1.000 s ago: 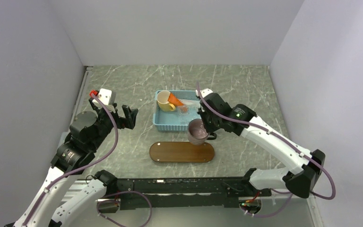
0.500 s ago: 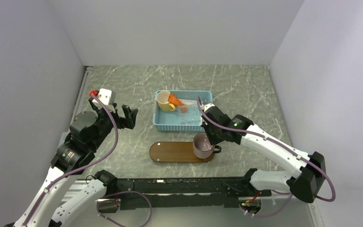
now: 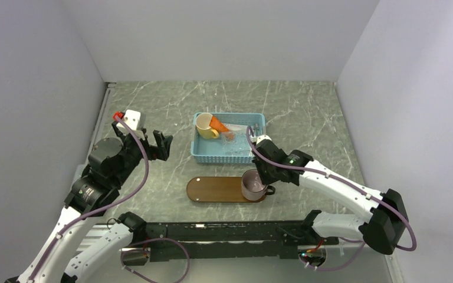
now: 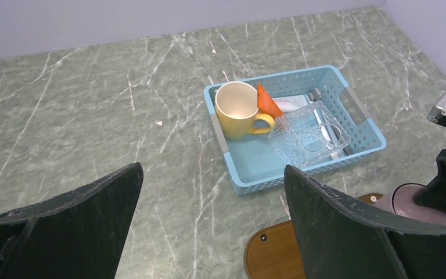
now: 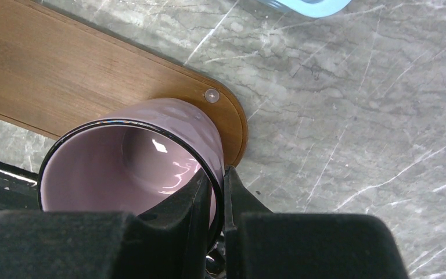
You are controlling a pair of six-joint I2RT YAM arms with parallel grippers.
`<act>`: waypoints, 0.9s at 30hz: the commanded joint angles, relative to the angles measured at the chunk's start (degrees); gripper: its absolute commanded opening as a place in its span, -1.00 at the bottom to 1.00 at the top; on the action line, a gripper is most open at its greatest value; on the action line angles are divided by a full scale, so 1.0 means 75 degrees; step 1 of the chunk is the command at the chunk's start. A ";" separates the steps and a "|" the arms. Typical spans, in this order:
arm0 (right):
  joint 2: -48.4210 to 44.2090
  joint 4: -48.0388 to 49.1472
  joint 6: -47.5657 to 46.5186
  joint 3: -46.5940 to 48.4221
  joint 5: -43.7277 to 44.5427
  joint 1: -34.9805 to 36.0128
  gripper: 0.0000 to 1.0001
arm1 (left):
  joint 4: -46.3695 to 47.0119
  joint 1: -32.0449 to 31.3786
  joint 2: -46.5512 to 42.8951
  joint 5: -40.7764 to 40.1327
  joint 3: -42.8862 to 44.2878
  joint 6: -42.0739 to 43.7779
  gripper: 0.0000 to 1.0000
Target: Prepare toiletry sets of a toothbrush and toothpaste on the tray
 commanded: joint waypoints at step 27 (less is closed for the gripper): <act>-0.0571 0.0848 0.0456 -0.0529 0.0410 -0.0117 -1.00 | 0.0089 0.0027 0.0104 -0.0054 -0.0005 -0.0041 0.98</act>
